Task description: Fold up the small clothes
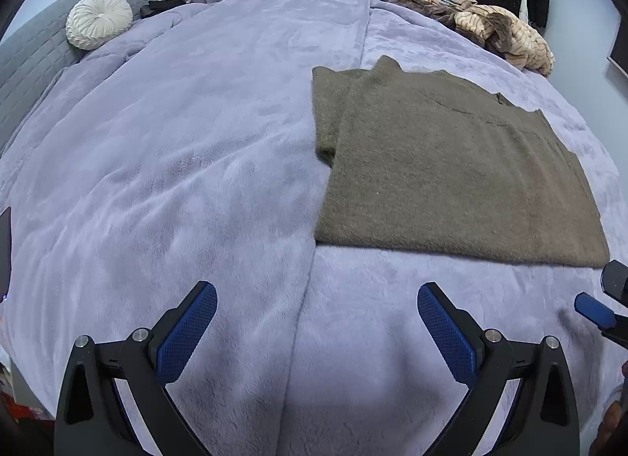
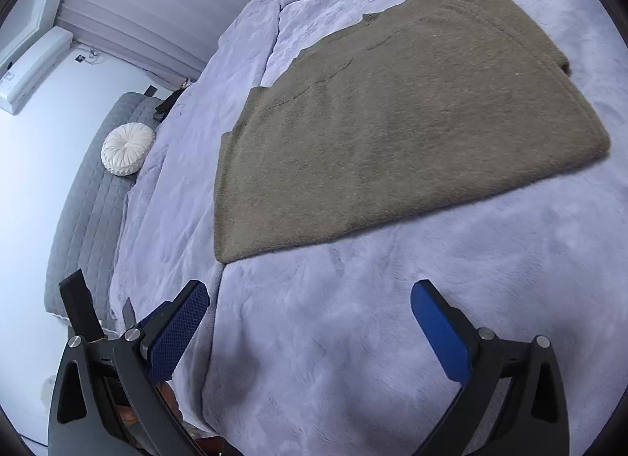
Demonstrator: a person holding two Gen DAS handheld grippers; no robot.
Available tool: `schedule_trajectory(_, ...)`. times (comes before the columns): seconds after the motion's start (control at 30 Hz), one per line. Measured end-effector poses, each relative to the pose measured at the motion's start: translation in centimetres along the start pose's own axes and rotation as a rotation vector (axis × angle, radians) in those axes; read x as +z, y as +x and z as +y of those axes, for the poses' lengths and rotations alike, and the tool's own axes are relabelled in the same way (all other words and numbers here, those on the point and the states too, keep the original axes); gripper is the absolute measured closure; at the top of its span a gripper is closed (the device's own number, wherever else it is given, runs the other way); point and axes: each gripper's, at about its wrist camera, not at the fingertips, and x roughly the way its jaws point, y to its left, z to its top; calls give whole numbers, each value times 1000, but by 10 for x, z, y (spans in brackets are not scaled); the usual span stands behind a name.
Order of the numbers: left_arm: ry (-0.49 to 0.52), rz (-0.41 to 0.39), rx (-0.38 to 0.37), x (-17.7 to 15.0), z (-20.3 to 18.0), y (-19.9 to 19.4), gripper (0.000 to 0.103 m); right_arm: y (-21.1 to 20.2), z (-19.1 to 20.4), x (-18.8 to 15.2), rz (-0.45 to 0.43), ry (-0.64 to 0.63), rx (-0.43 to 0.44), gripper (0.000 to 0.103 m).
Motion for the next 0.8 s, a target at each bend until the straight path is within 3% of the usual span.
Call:
schedule_trajectory(0.17, -80, 8, -9, 26, 27, 17, 0, 41, 14, 14, 78, 43, 95, 0)
schedule_trajectory(0.3, -137, 32, -70, 39, 43, 34, 0, 76, 21, 16, 128, 78, 155, 0)
schedule_trajectory(0.47, -184, 65, -117, 54, 50, 55, 0, 109, 19, 23, 117, 165, 212, 0)
schedule_trajectory(0.57, -174, 70, -106, 60, 44, 62, 0, 119, 20, 31, 98, 181, 230, 0)
schedule_trajectory(0.8, -141, 87, -96, 66, 31, 73, 0, 117, 40, 45, 32, 102, 279, 0)
